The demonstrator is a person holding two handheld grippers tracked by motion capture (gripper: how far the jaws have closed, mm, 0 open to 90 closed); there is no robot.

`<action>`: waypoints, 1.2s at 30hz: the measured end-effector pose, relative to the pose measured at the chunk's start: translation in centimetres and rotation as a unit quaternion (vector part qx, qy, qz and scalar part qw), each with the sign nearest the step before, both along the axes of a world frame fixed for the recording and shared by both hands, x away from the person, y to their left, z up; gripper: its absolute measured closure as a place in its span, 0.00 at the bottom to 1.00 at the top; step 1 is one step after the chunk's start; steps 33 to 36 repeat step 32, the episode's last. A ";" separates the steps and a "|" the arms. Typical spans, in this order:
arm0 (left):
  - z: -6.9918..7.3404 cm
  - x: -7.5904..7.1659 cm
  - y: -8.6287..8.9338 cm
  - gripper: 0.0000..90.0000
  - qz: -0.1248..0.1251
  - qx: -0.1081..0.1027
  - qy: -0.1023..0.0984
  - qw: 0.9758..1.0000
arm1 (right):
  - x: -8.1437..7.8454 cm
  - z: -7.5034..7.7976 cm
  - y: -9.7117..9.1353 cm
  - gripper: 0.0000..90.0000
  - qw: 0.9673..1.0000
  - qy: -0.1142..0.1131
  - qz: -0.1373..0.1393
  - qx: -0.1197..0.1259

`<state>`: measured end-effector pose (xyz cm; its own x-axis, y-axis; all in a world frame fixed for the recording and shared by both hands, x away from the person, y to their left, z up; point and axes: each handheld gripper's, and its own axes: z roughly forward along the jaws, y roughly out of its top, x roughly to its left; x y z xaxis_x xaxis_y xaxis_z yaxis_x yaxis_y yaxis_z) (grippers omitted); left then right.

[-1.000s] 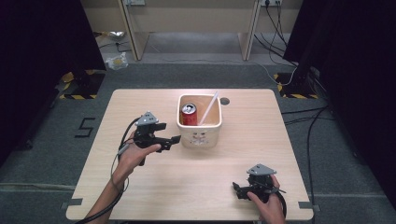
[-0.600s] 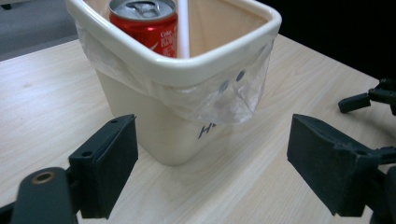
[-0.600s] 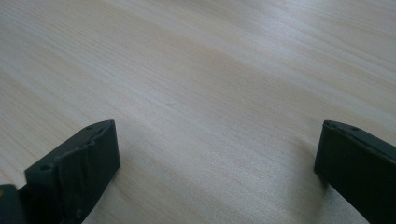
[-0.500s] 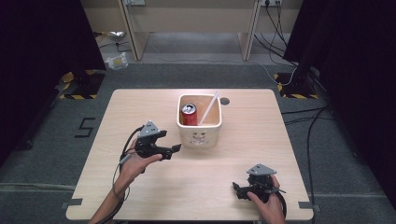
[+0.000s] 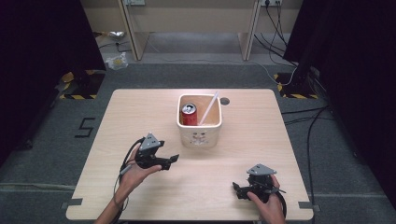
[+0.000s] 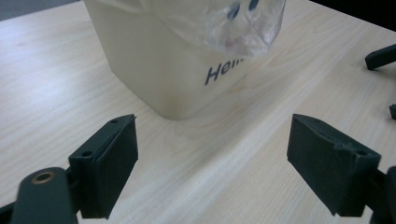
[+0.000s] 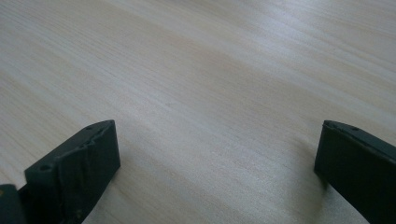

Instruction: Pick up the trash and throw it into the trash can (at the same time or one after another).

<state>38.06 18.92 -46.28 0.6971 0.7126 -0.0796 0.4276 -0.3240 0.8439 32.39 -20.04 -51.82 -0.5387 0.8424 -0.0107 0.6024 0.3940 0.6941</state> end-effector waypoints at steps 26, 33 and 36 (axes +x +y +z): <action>-4.4 -2.5 -0.7 0.18 -0.032 0.071 0.042 0.996 | 0.0 0.0 0.0 0.00 1.000 0.000 0.000 0.000; -4.7 -2.6 -0.5 0.18 -0.032 0.075 0.047 0.996 | 0.0 0.0 0.0 0.00 1.000 0.000 0.000 0.000; -4.7 -2.6 -0.5 0.18 -0.032 0.075 0.047 0.996 | 0.0 0.0 0.0 0.00 1.000 0.000 0.000 0.000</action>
